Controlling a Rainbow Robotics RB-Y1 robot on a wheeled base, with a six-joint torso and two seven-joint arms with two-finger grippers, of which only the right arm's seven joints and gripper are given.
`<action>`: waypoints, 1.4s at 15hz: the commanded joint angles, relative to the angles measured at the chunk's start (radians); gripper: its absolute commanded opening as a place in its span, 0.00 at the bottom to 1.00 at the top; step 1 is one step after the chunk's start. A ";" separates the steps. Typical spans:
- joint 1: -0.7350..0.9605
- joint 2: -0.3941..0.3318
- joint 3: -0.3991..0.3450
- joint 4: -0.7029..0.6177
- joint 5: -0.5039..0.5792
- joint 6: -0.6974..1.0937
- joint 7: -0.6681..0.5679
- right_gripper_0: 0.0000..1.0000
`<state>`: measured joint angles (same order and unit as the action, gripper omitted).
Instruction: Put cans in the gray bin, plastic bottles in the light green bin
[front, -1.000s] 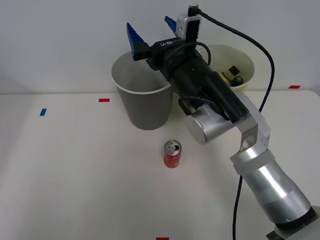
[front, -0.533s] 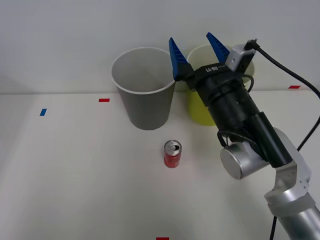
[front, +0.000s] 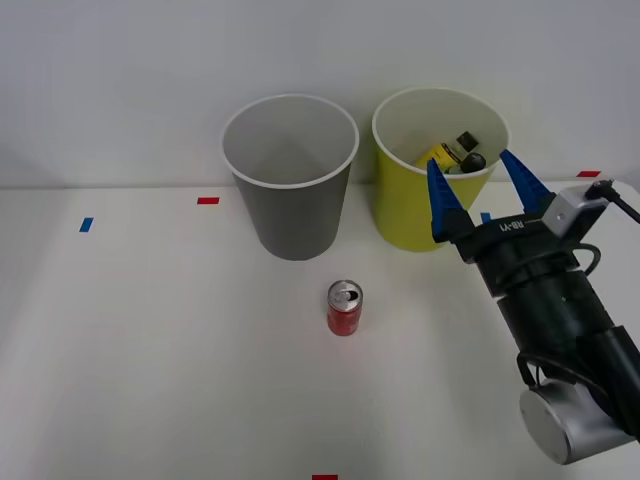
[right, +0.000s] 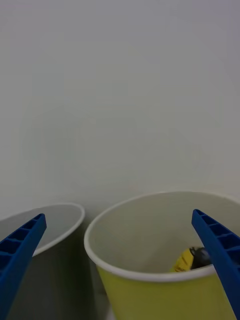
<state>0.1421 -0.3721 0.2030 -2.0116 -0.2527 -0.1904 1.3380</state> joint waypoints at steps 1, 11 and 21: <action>0.068 -0.004 -0.037 -0.001 0.003 -0.032 0.006 1.00; 0.347 0.036 -0.094 -0.001 -0.013 -0.126 0.032 1.00; 0.570 0.136 -0.097 -0.001 0.006 -0.162 0.036 1.00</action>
<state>0.6962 -0.2555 0.0984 -2.0127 -0.2505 -0.3482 1.3786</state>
